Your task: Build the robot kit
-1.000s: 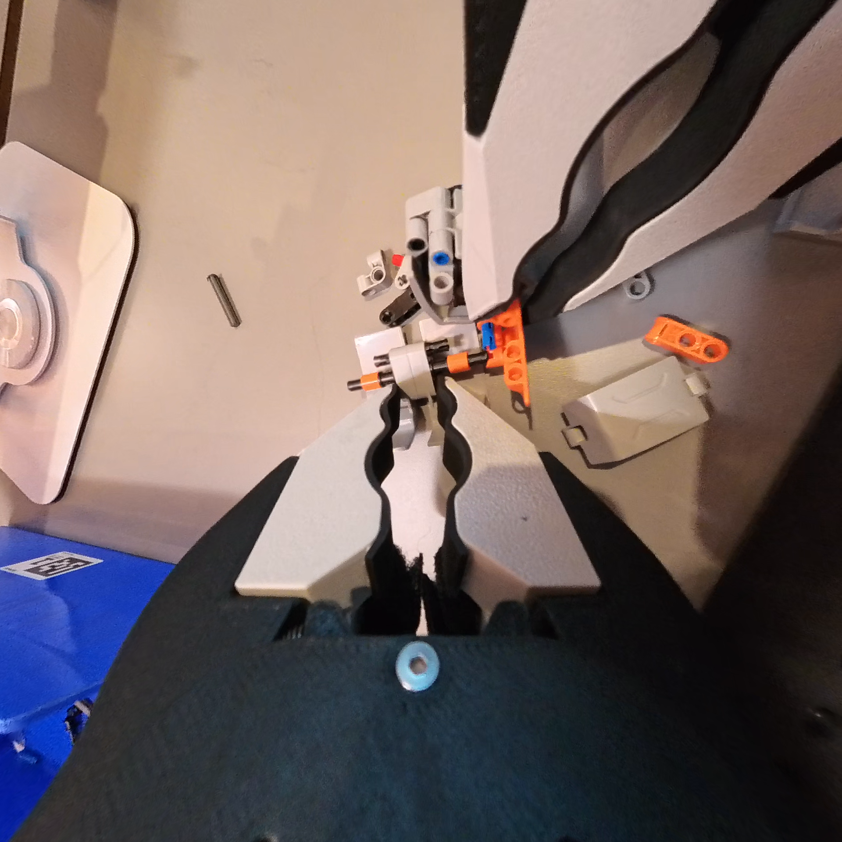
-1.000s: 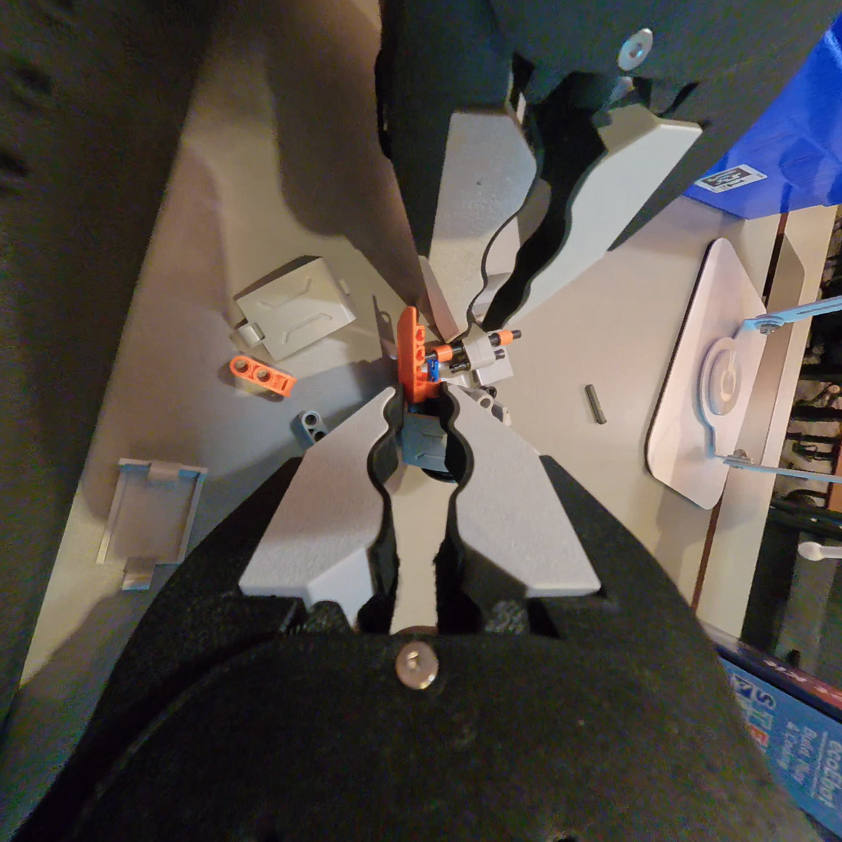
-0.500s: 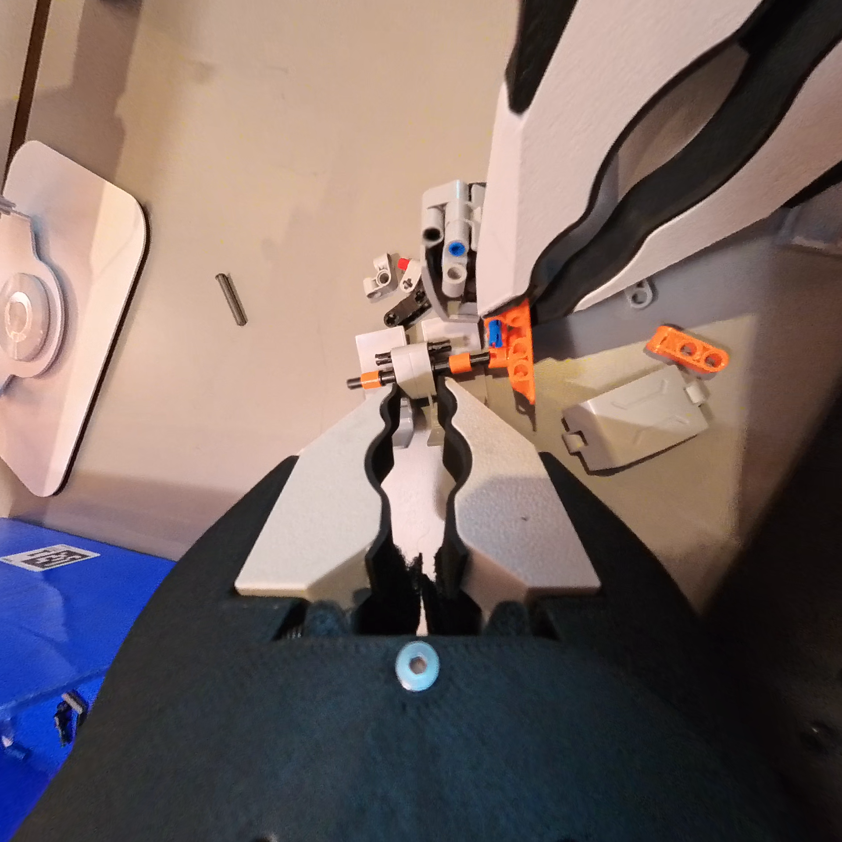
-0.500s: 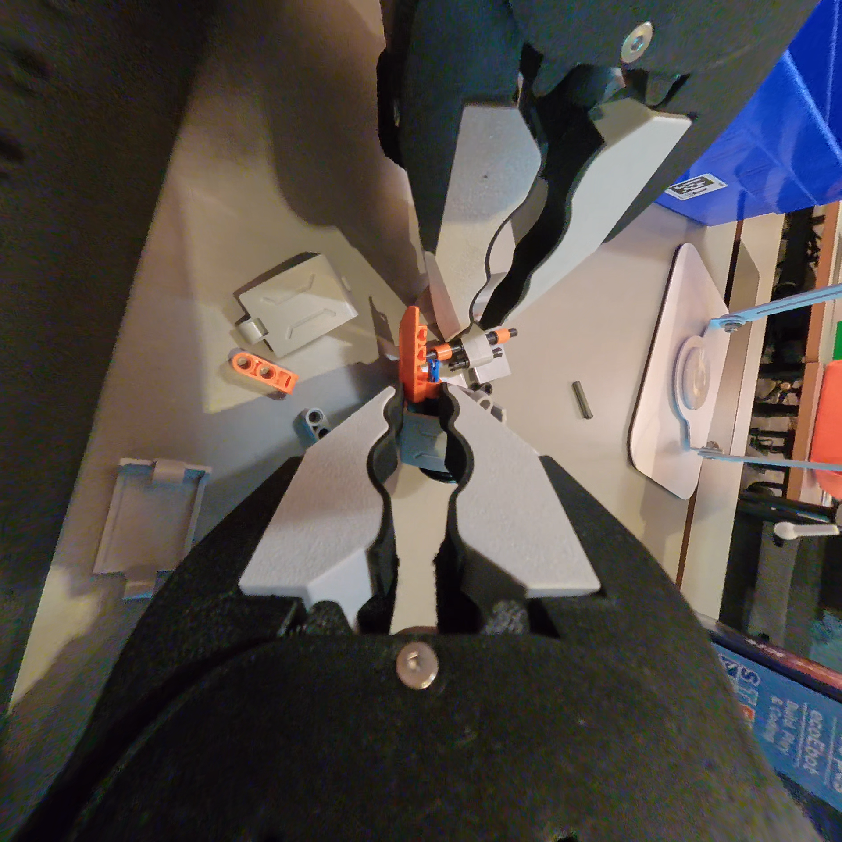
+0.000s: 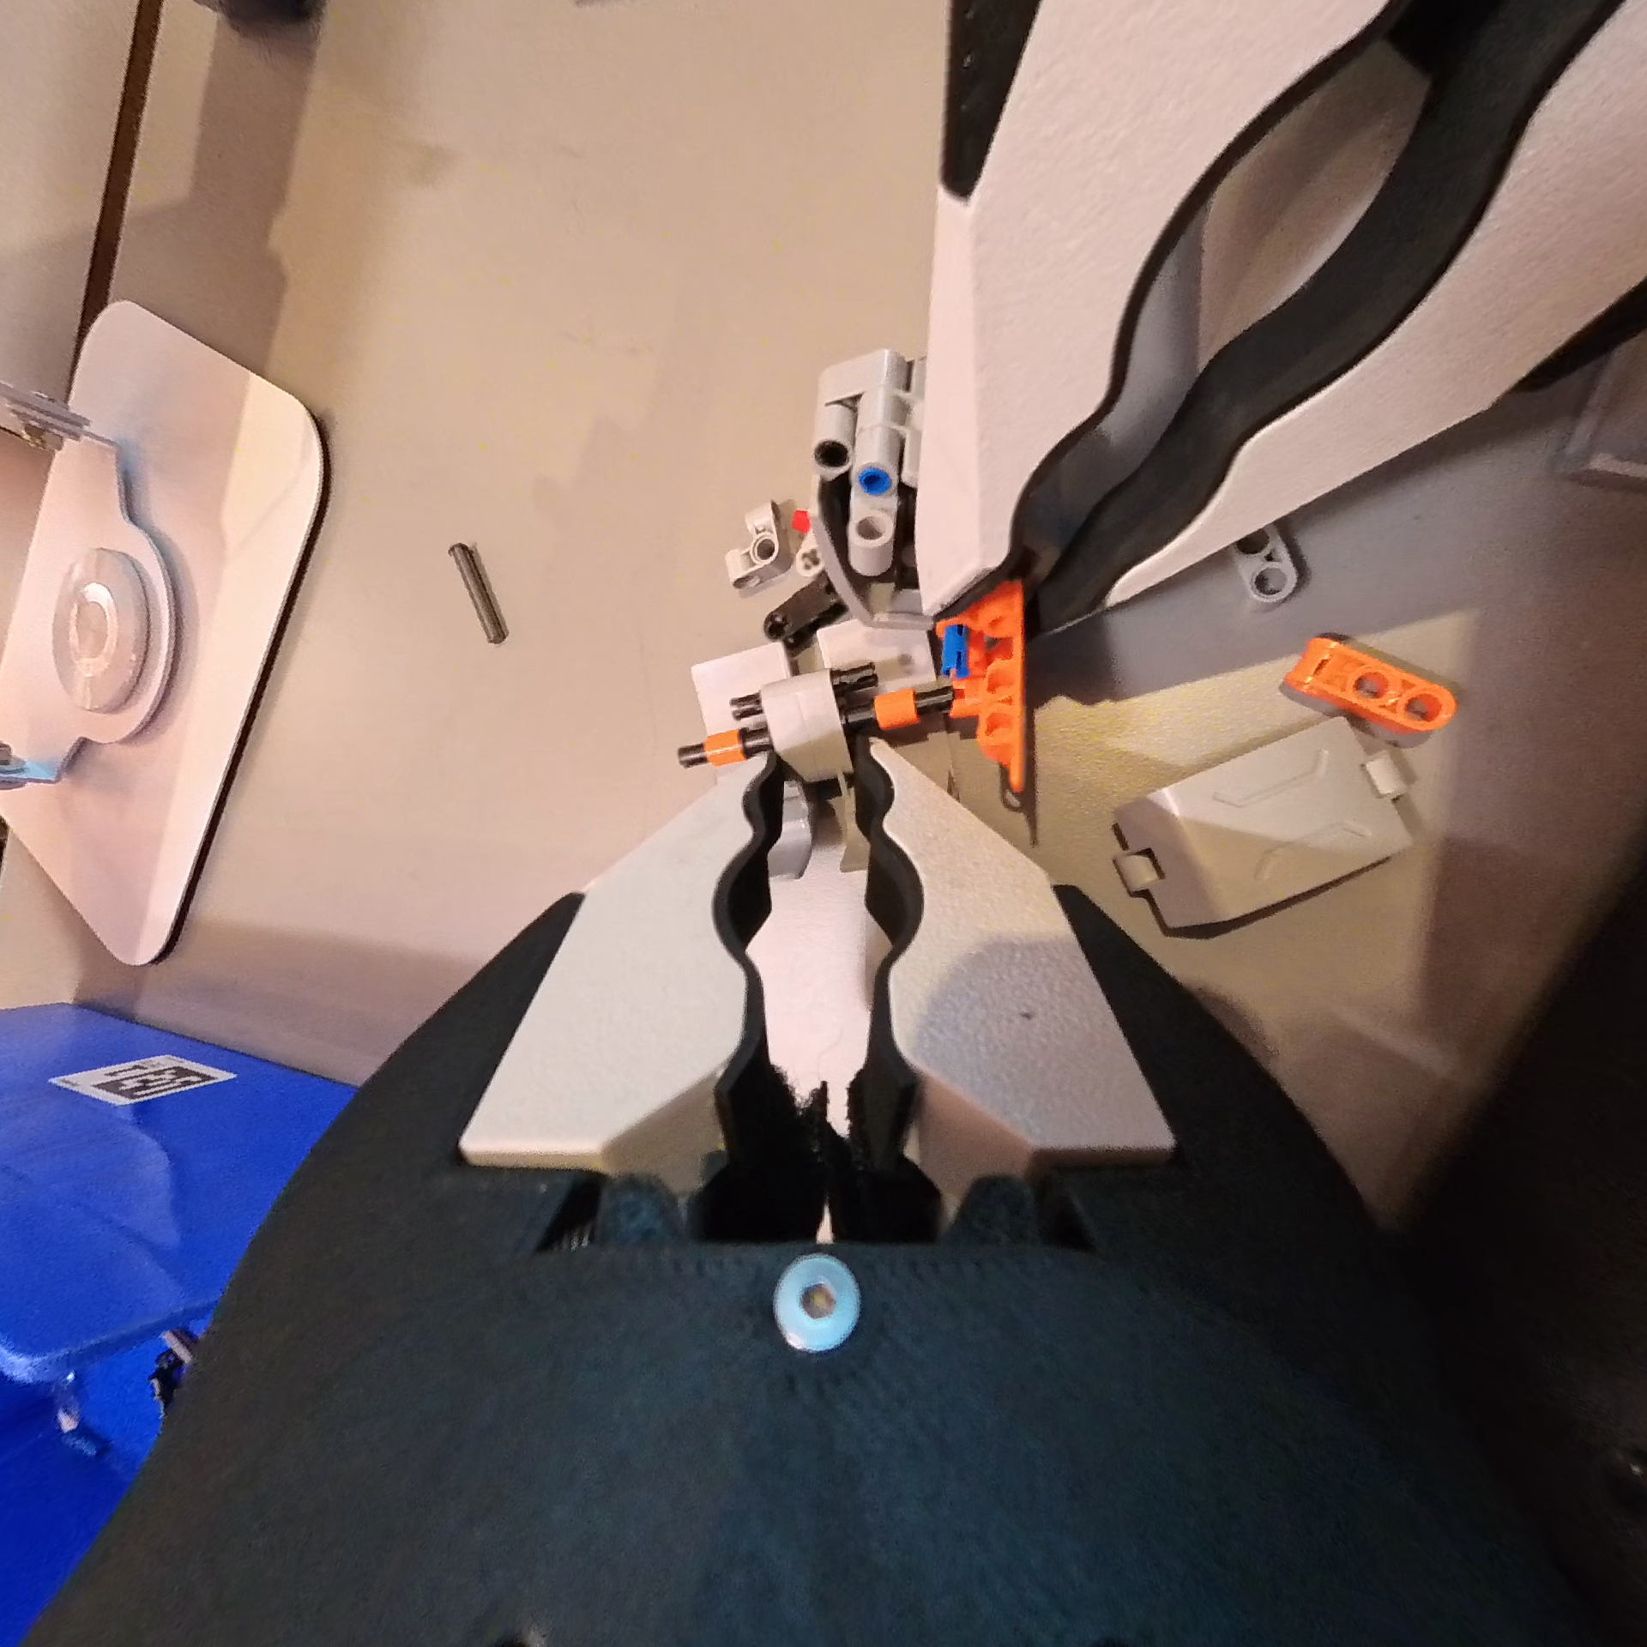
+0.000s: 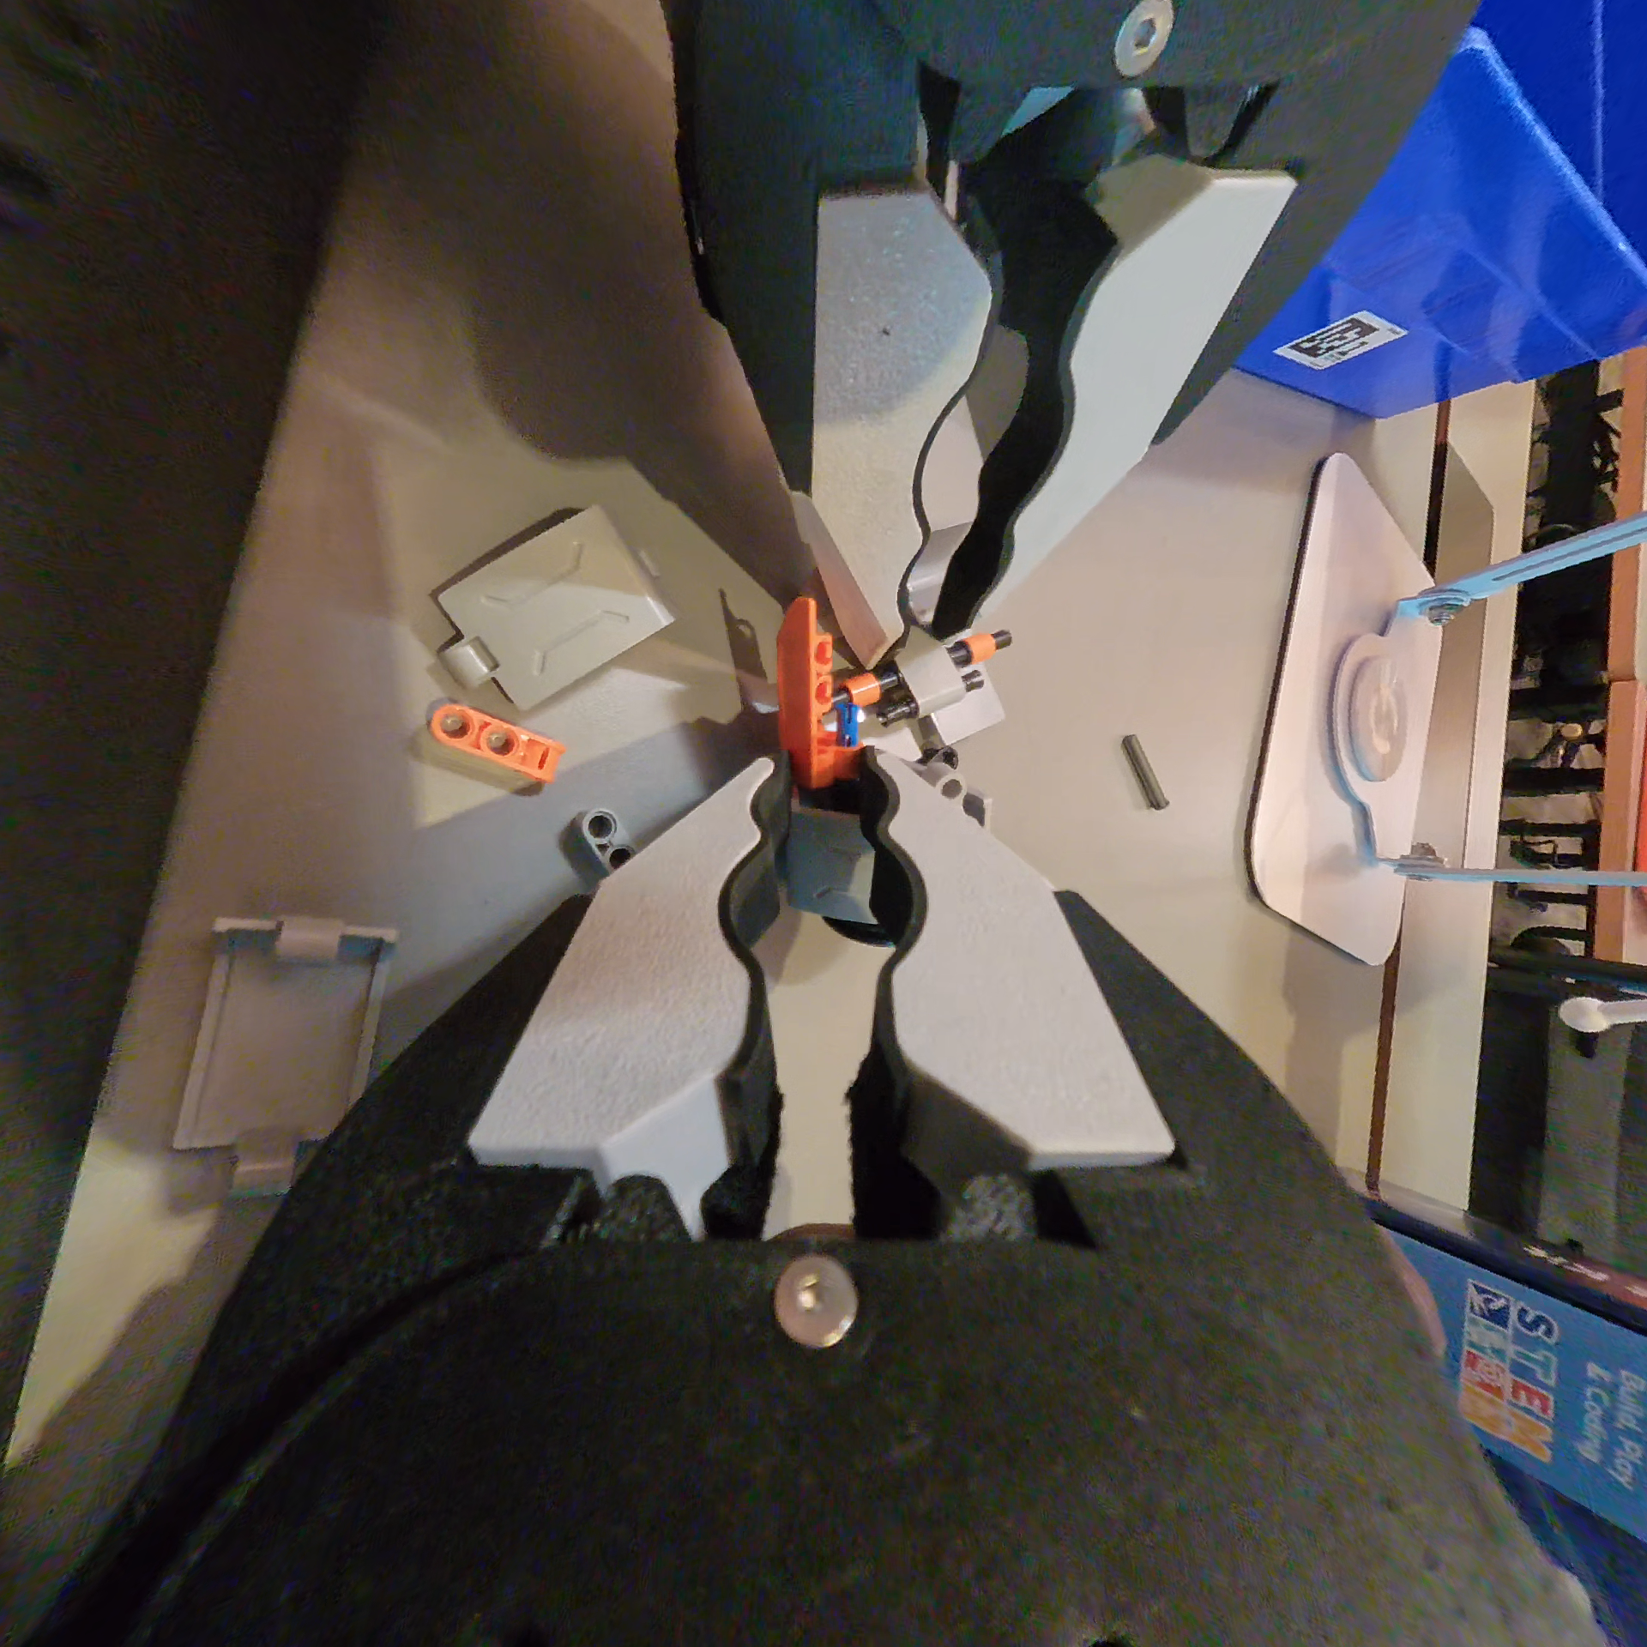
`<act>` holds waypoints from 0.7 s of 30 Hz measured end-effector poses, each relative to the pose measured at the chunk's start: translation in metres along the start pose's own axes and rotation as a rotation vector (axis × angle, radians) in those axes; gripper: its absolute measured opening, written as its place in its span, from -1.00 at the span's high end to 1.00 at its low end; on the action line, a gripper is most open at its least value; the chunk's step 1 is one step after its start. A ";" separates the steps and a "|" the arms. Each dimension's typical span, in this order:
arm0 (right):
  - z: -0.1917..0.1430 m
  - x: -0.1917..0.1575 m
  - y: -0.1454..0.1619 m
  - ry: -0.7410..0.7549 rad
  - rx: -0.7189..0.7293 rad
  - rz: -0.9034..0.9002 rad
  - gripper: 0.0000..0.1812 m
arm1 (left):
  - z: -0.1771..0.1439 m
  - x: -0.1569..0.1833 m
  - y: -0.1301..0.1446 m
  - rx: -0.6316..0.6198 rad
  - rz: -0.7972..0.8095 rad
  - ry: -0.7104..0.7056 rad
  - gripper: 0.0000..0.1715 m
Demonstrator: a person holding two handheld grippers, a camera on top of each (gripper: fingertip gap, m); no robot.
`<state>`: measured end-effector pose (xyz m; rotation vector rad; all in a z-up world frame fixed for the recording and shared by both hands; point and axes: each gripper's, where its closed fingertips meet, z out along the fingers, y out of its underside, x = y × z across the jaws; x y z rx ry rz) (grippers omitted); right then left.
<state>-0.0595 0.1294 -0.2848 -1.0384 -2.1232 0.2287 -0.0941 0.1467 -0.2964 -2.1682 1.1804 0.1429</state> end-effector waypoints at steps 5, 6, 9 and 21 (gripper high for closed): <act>0.001 0.001 0.001 0.001 0.000 -0.008 0.87 | 0.000 0.000 0.000 0.022 -0.005 -0.012 0.86; 0.001 0.002 0.001 -0.003 0.003 -0.007 0.87 | 0.000 0.000 0.001 0.023 -0.004 -0.013 0.86; 0.001 0.002 0.001 0.001 0.005 -0.013 0.87 | 0.000 0.000 0.001 0.030 -0.006 -0.015 0.86; 0.002 0.001 0.001 -0.026 0.034 -0.080 0.87 | 0.000 0.000 -0.001 0.064 0.040 -0.032 0.86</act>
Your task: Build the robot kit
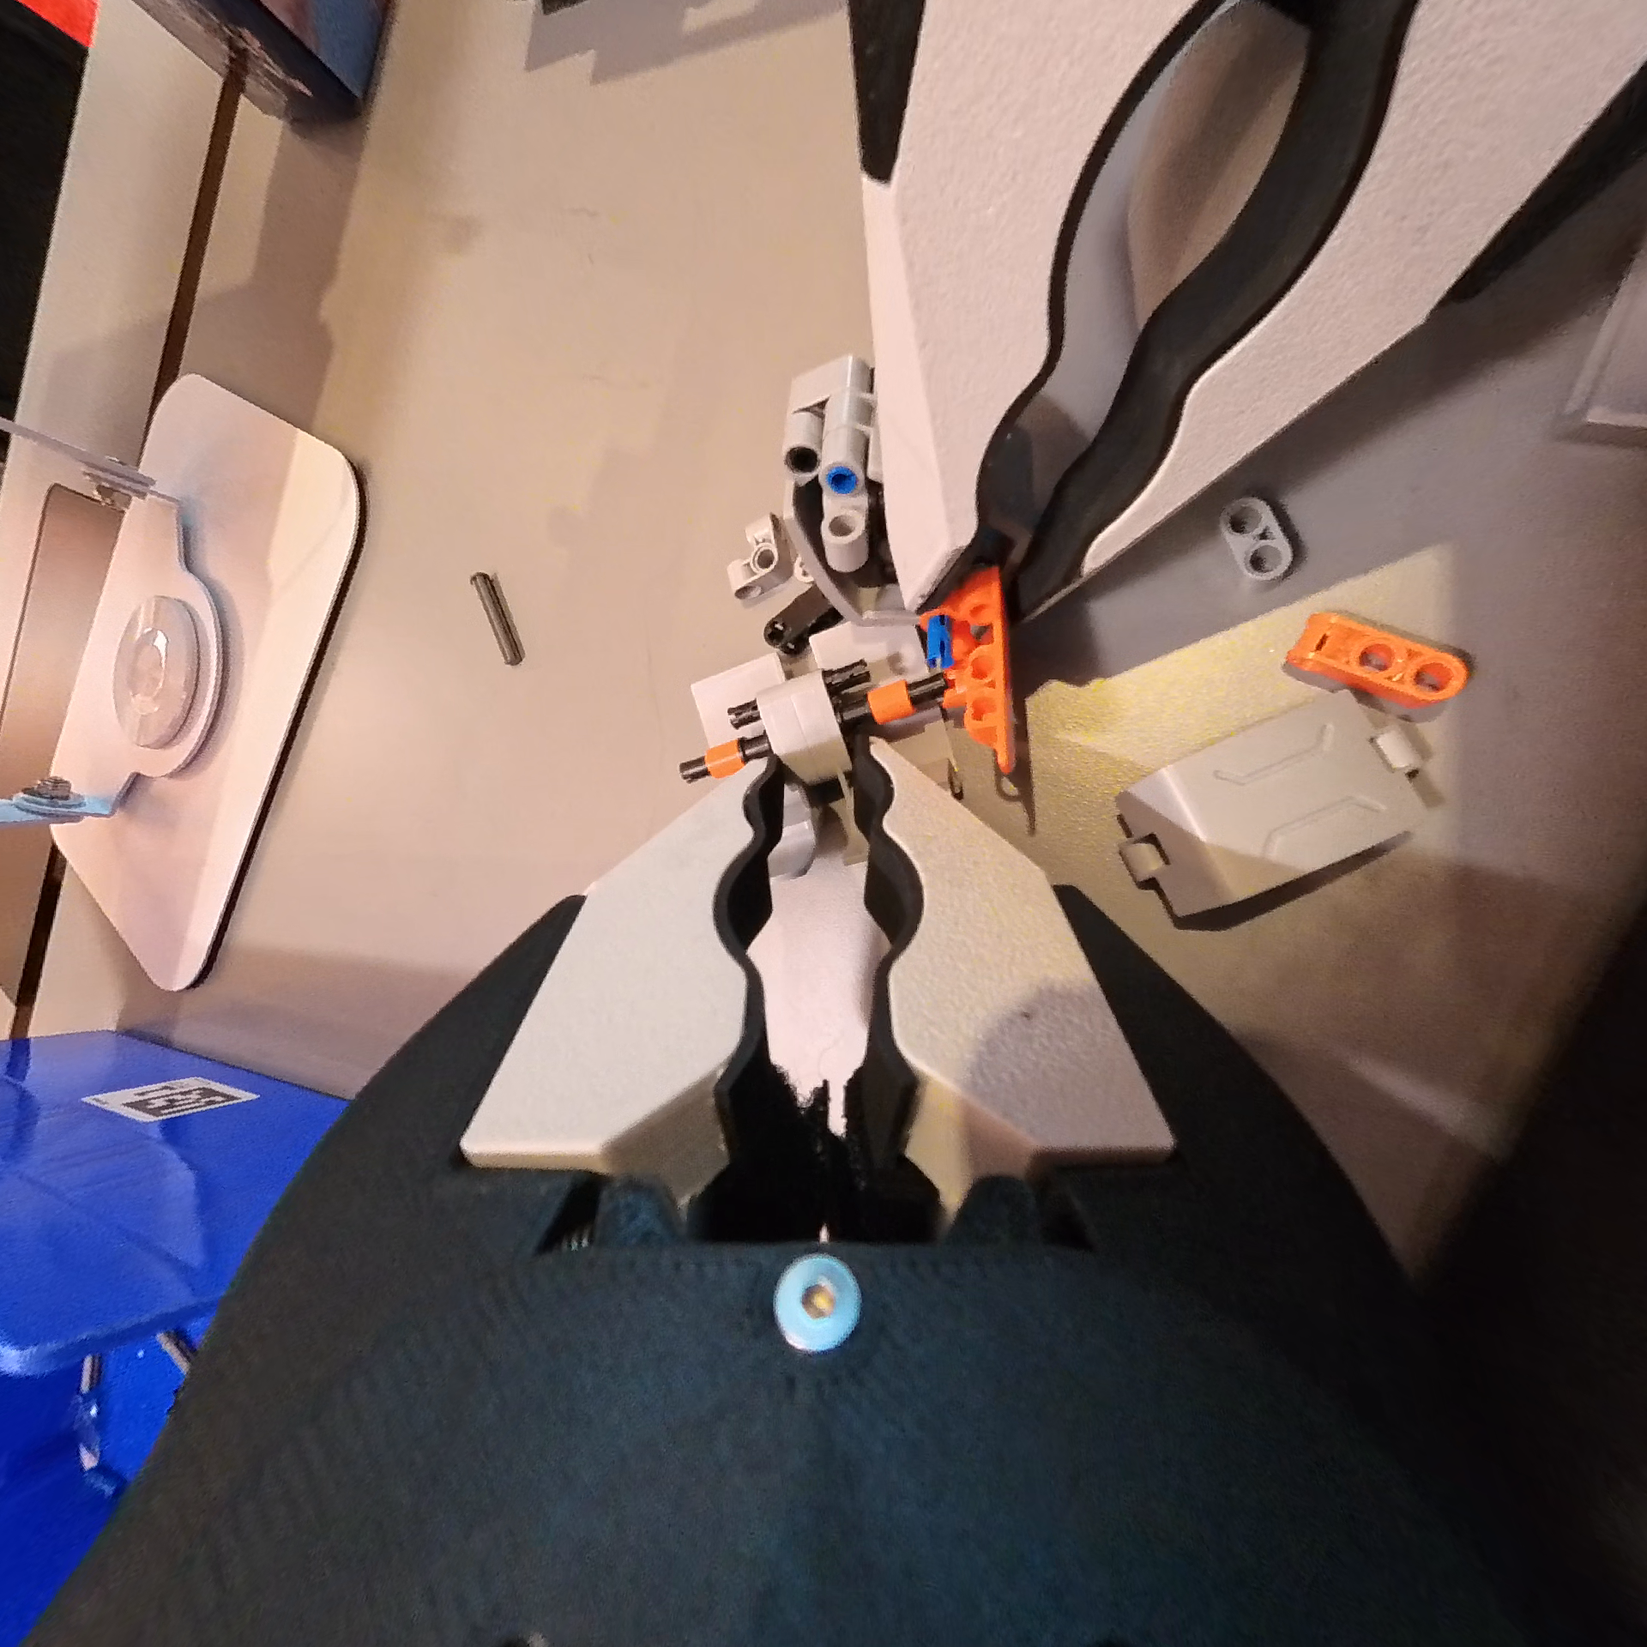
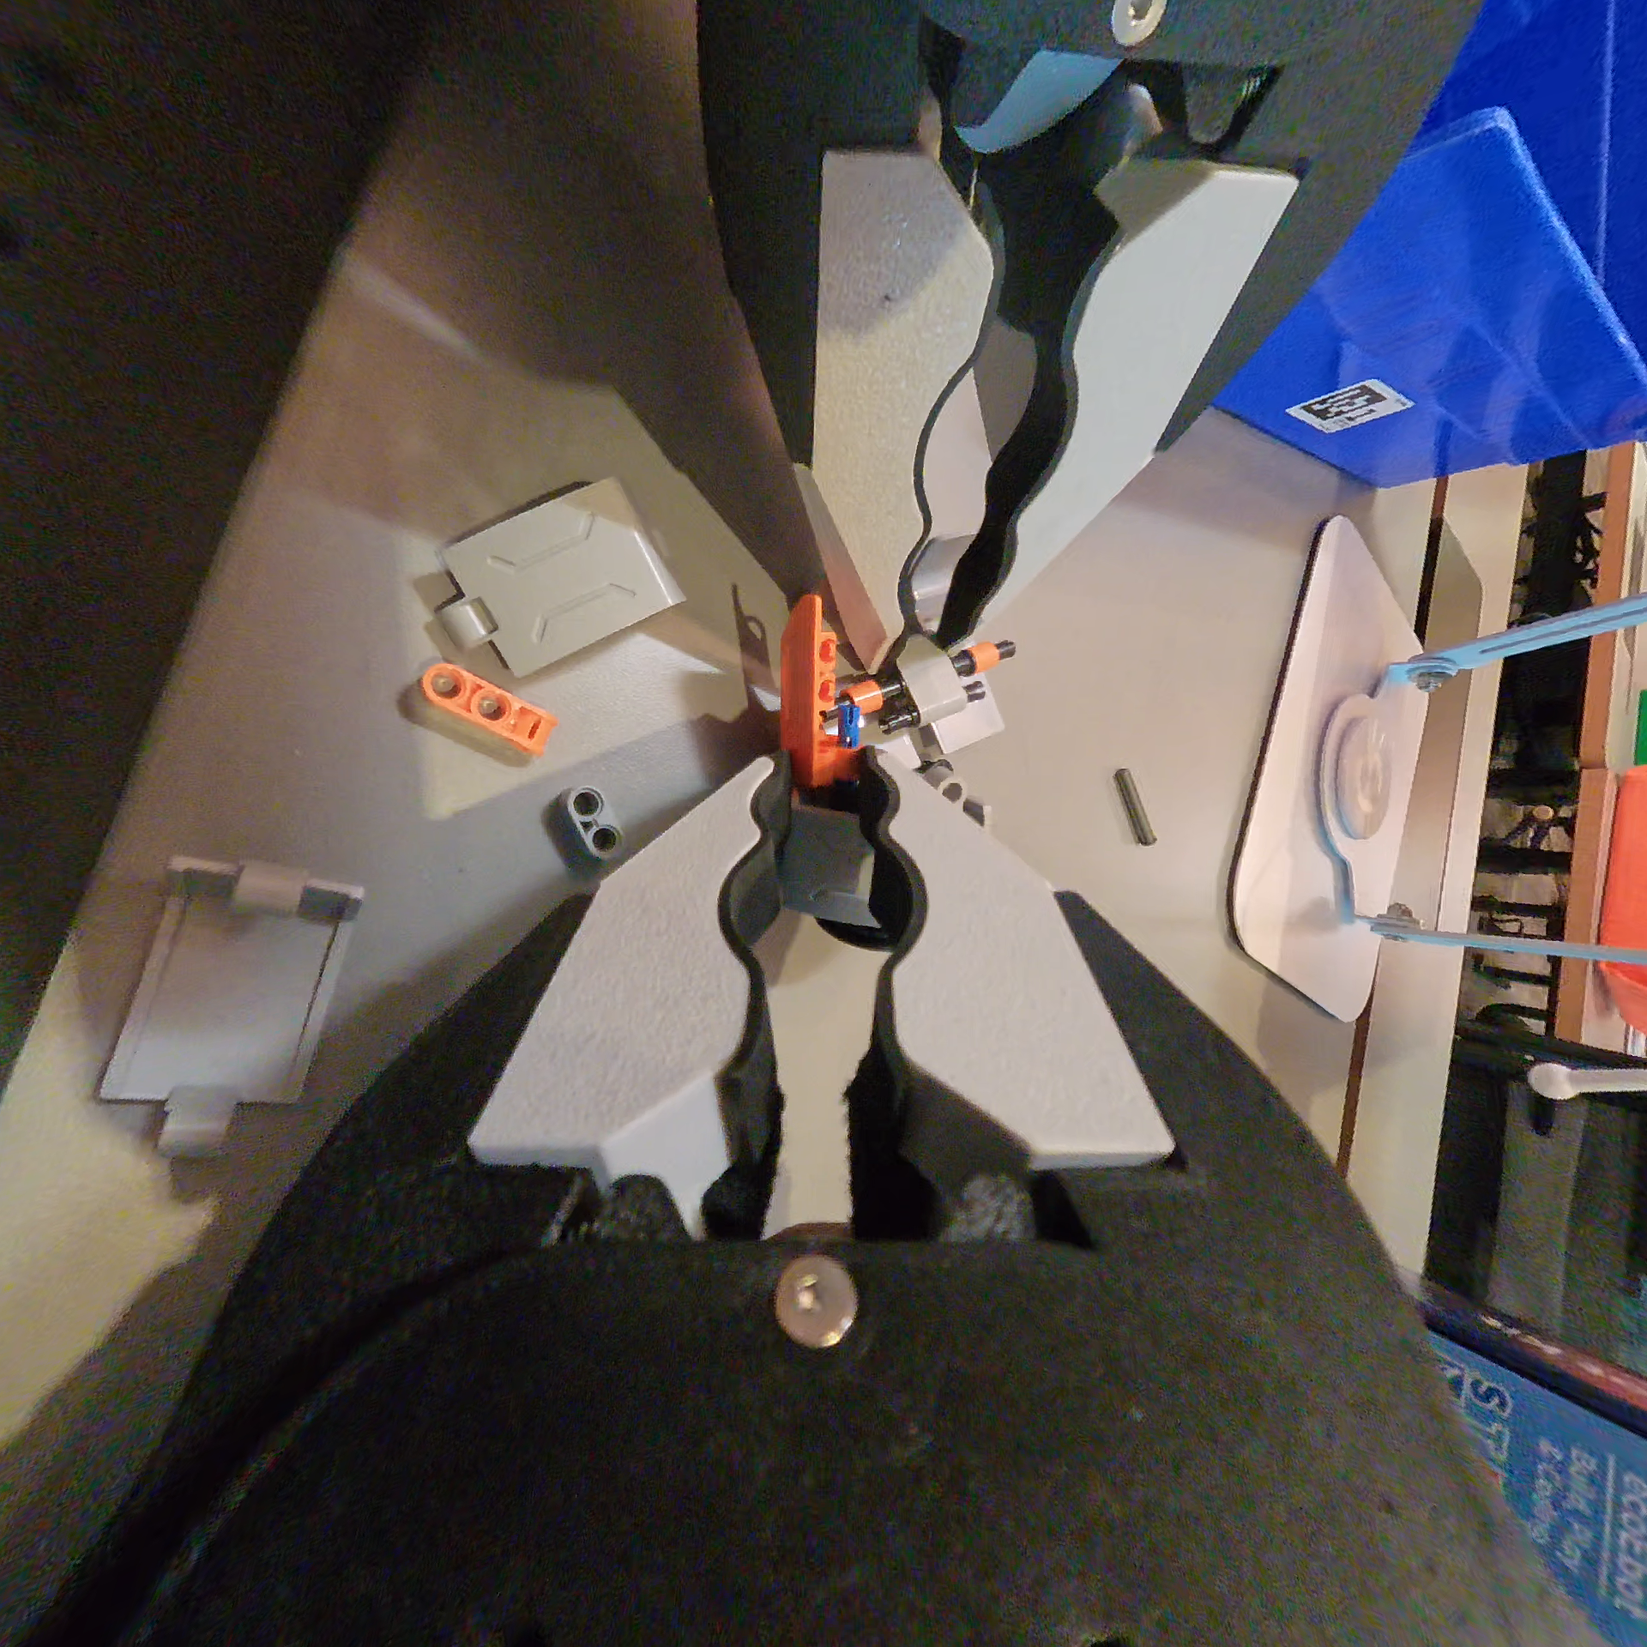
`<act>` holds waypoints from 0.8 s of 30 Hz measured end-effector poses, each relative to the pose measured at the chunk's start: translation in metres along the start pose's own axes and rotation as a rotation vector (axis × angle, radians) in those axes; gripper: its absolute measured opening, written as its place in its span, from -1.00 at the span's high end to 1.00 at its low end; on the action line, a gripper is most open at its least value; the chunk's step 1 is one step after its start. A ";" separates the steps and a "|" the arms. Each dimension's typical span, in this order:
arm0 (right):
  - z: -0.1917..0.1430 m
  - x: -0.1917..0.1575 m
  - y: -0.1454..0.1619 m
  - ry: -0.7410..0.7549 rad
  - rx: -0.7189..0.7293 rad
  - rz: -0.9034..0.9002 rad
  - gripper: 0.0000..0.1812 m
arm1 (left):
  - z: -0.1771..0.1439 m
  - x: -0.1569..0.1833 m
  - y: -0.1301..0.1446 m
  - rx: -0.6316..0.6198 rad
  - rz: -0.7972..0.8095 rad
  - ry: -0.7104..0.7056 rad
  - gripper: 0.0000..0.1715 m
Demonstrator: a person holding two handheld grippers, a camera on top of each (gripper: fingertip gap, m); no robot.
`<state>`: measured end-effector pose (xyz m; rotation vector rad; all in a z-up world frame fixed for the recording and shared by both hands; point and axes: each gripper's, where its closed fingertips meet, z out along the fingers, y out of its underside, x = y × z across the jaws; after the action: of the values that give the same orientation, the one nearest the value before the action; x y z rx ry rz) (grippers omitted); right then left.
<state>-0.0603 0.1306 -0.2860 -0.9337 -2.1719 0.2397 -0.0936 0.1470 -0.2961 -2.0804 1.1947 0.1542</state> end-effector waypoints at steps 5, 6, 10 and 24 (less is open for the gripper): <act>0.000 0.000 0.001 0.026 -0.014 -0.039 0.87 | 0.000 -0.001 0.001 -0.001 0.012 -0.003 0.86; 0.000 0.000 0.001 0.034 -0.018 -0.052 0.87 | 0.000 -0.001 0.001 -0.001 0.014 -0.003 0.86; -0.001 -0.002 0.000 0.049 -0.015 -0.081 0.87 | -0.001 -0.001 -0.002 0.005 0.022 -0.019 0.85; -0.001 -0.003 -0.001 0.083 -0.008 -0.090 0.87 | -0.004 -0.003 -0.003 0.015 0.096 -0.111 0.85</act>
<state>-0.0589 0.1274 -0.2867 -0.8336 -2.1340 0.1463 -0.0940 0.1471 -0.2903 -1.9761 1.2240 0.3013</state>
